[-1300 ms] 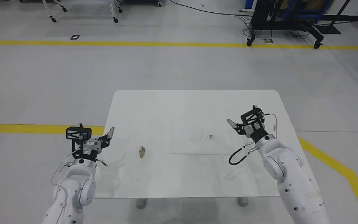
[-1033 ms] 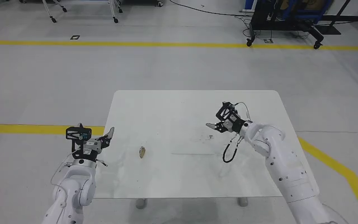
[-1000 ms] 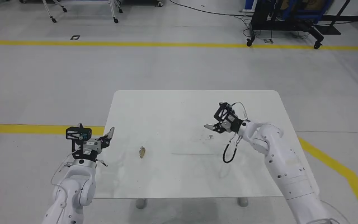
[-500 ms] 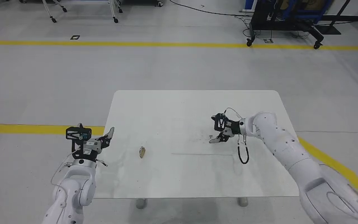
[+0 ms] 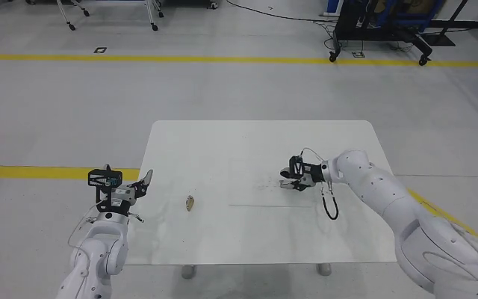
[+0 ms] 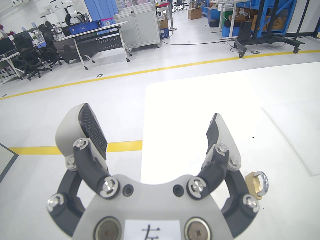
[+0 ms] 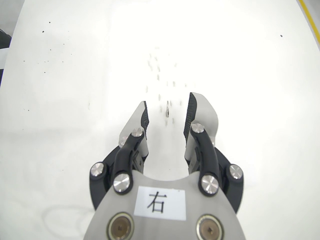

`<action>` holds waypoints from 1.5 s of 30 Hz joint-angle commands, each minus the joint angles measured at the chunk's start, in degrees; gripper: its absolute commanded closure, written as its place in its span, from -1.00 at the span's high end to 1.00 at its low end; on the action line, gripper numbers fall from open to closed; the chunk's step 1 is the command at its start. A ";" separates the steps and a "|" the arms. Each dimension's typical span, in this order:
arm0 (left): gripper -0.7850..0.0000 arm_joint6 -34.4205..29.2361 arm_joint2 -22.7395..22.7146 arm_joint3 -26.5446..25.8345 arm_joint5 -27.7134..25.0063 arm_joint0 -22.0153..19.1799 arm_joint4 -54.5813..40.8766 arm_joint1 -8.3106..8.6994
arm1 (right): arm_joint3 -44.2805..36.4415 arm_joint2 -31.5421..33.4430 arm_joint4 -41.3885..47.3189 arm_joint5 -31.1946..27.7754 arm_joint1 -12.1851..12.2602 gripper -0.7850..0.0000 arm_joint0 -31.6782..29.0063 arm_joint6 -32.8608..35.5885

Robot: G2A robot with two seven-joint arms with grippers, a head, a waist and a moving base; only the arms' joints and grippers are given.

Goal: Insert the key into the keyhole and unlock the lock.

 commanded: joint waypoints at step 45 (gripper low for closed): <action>1.00 0.00 0.00 0.00 0.00 0.00 0.00 0.00 | -3.79 -6.35 9.09 29.06 6.42 -1.00 -7.08 -41.32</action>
